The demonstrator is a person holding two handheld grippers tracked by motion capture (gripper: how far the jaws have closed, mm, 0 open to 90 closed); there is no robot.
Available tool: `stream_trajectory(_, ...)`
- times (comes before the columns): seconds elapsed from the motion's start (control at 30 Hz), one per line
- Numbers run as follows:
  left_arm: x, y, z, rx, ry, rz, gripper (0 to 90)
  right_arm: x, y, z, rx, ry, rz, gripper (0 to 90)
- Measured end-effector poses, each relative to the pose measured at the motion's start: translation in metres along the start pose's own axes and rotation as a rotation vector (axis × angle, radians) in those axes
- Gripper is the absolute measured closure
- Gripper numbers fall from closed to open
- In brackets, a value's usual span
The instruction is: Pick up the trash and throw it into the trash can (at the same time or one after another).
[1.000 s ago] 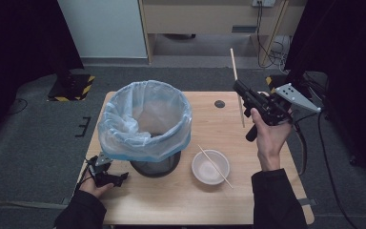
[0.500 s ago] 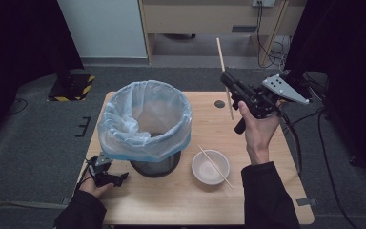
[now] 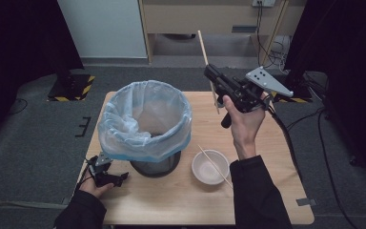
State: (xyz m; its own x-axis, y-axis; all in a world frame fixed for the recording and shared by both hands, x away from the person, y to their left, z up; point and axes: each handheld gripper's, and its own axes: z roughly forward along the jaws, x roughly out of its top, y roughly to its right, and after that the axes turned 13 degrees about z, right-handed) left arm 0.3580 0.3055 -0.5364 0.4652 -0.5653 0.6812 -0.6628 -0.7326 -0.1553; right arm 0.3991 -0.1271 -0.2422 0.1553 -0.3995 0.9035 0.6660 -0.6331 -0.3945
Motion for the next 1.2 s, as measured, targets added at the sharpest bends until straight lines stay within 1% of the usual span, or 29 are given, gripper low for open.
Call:
stream_trajectory(0.13, 0.0, 0.0, 0.0, 0.0, 0.0, 0.0, 0.0, -0.002, -0.006, 0.008, 0.008, -0.009, -0.002, 85.7)
stream_trajectory(0.43, 0.0, 0.0, 0.0, -0.001, 0.0, 0.001, 0.0, -0.007, -0.019, 0.023, 0.04, -0.008, -0.007, 85.7)
stream_trajectory(0.47, 0.0, 0.0, 0.0, -0.001, 0.0, 0.0, 0.0, -0.007, -0.02, 0.024, 0.045, -0.008, -0.004, 85.8)
stream_trajectory(0.53, 0.0, 0.0, 0.0, -0.001, 0.0, 0.001, 0.0, -0.009, -0.021, 0.028, 0.058, -0.002, 0.017, 85.7)
stream_trajectory(0.67, 0.0, 0.0, 0.0, -0.001, 0.0, 0.001, 0.0, -0.016, -0.022, 0.033, 0.059, -0.005, 0.021, 85.7)
stream_trajectory(0.8, 0.0, 0.0, 0.0, -0.001, 0.0, 0.001, 0.0, -0.021, -0.023, 0.038, 0.072, -0.001, 0.039, 85.8)
stream_trajectory(0.87, 0.0, 0.0, 0.0, -0.002, 0.0, 0.001, 0.0, -0.023, -0.023, 0.04, 0.073, -0.003, 0.041, 85.8)
stream_trajectory(0.97, 0.0, 0.0, 0.0, -0.001, 0.0, 0.001, 0.0, -0.025, -0.024, 0.043, 0.071, -0.021, 0.027, 85.8)
stream_trajectory(1.0, 0.0, 0.0, 0.0, -0.001, 0.001, 0.001, 0.0, -0.026, -0.026, 0.045, 0.076, -0.029, 0.015, 85.8)
stream_trajectory(1.13, 0.0, 0.0, 0.0, -0.002, 0.0, 0.002, 0.0, -0.026, -0.035, 0.052, 0.096, -0.04, 0.009, 85.8)
stream_trajectory(1.2, 0.0, 0.0, 0.0, -0.001, 0.0, 0.002, 0.0, -0.027, -0.039, 0.056, 0.098, -0.049, -0.003, 85.8)
